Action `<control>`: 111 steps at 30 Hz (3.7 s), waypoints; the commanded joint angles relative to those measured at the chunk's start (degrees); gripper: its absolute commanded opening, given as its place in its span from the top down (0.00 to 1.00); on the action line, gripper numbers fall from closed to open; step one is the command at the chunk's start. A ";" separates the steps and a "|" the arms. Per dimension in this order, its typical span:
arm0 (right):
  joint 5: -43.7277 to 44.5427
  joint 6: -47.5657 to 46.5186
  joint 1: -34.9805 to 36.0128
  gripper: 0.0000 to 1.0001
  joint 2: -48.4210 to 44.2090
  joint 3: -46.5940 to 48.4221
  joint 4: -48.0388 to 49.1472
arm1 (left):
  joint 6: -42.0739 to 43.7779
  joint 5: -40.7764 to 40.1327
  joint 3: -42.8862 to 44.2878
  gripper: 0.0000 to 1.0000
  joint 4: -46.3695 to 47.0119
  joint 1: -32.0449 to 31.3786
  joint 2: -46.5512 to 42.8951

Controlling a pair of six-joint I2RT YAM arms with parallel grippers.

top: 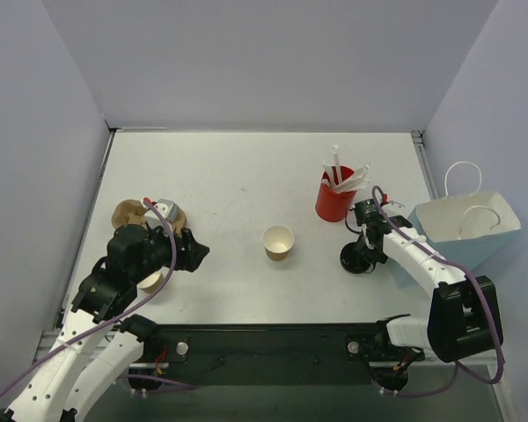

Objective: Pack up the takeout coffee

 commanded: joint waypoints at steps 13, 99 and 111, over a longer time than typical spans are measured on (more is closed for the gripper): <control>-1.05 0.68 -0.59 0.81 1.22 -2.14 1.39 | 0.60 0.50 0.25 0.22 2.45 -0.28 -0.34; -51.41 26.70 27.44 1.00 -19.18 -2.84 53.07 | -4.50 17.73 0.60 0.41 49.30 -22.25 11.35; -52.11 26.96 27.71 1.00 -18.56 -3.11 53.24 | -1.60 12.46 0.25 0.41 46.22 -22.43 8.80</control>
